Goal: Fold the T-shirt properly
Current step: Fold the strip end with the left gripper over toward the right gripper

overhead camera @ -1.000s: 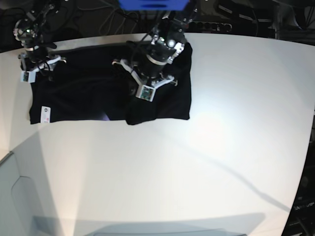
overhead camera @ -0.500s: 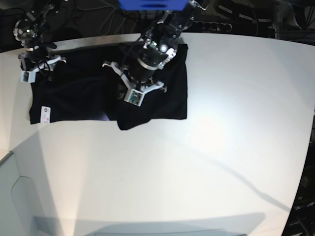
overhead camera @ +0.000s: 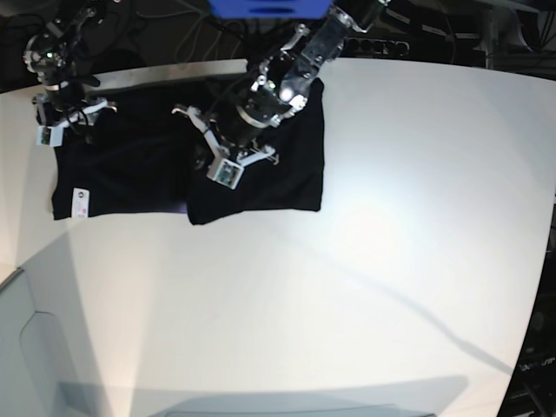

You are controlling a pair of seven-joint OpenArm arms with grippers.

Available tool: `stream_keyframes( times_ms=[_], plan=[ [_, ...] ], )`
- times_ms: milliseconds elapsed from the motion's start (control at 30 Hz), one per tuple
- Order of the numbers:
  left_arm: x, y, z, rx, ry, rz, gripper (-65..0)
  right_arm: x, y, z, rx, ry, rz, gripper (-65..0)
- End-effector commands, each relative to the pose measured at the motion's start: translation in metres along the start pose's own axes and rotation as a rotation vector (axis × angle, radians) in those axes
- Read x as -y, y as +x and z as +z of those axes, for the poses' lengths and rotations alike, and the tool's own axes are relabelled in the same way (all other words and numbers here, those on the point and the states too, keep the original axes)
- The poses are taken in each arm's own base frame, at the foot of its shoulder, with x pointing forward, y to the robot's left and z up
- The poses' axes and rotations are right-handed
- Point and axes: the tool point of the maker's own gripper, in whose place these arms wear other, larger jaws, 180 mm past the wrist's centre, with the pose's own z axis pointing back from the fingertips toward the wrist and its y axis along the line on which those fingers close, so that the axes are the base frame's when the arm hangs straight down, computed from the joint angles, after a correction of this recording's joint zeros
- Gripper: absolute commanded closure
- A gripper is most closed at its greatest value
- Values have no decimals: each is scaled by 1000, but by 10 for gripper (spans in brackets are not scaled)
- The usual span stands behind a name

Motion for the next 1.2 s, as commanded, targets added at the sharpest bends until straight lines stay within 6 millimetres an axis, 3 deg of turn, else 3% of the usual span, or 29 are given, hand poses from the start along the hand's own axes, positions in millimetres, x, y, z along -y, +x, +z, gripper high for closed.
stream_keyframes(
  times_ms=[0,333,433,567,600,733,867,933,1033,1167],
  plan=[
    [7,16,0,52,-15,14,0,-2,-18,1,-82,5,22,-318],
    [7,21,-2,60,-16,7,-8,-2,-17,1,-81,5,22,-318],
    [7,20,-2,56,-17,6,-89,-2,-16,1,-79,5,22,-318],
    [10,24,1,74,-24,8,-267,-2,-16,1,-79,5,22,-318],
    [12,34,6,102,-28,7,-308,-2,-16,1,-79,5,22,-318],
    [13,61,27,189,-36,2,-334,-2,-16,1,-79,5,22,-318],
    [-14,72,54,241,19,22,-334,-2,-16,1,-79,5,22,-318],
    [-40,71,69,246,64,49,-334,-2,-16,0,-78,5,22,-318],
    [-79,58,83,217,118,109,-334,-2,-16,0,-78,5,22,-318],
    [-100,35,91,146,118,146,-334,-2,-16,0,-78,5,22,-318]
  ],
)
